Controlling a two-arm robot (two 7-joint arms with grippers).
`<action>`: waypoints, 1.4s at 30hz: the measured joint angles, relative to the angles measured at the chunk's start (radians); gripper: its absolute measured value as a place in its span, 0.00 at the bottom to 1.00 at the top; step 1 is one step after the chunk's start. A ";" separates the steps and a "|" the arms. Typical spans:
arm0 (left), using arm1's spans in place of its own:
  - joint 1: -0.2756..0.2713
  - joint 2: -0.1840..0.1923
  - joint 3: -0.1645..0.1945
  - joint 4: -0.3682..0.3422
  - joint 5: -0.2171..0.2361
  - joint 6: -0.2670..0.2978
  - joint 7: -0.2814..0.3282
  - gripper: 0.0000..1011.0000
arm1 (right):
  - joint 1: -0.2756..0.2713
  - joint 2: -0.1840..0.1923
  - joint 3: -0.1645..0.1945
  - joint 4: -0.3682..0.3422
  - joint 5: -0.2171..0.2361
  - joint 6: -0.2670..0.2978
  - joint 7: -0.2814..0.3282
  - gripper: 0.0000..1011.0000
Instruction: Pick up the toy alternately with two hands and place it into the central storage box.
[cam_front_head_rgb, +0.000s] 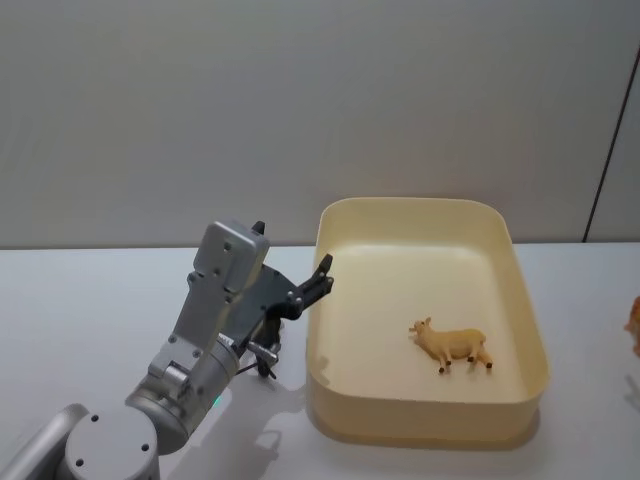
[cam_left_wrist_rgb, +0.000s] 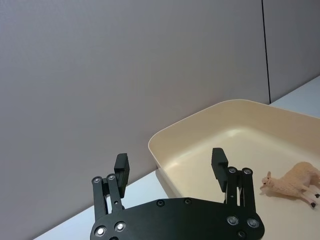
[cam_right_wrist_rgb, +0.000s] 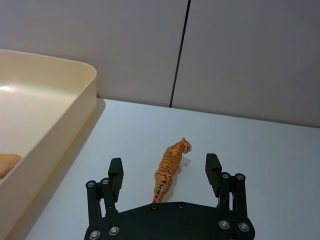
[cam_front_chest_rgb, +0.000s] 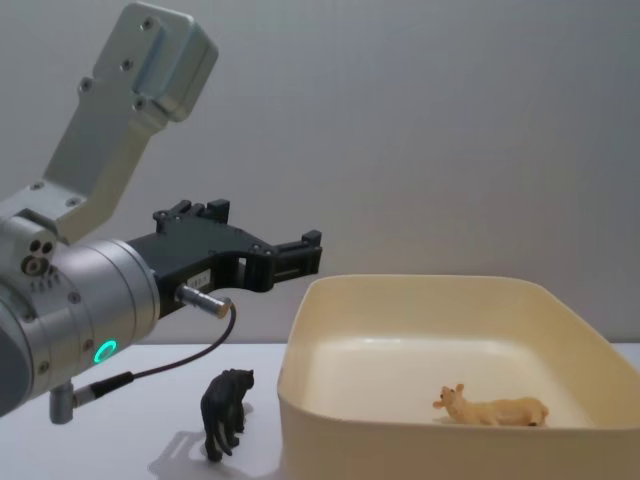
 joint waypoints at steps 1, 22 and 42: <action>0.000 0.000 0.000 0.000 0.000 0.000 0.000 0.99 | 0.004 -0.002 -0.002 0.006 -0.002 0.002 0.000 0.99; 0.000 0.000 0.000 0.000 0.000 0.000 0.000 0.99 | 0.145 -0.070 -0.059 0.209 -0.081 0.051 0.001 0.99; 0.000 0.000 0.000 0.000 0.000 0.000 0.000 0.99 | 0.261 -0.128 -0.104 0.371 -0.126 0.042 0.033 0.72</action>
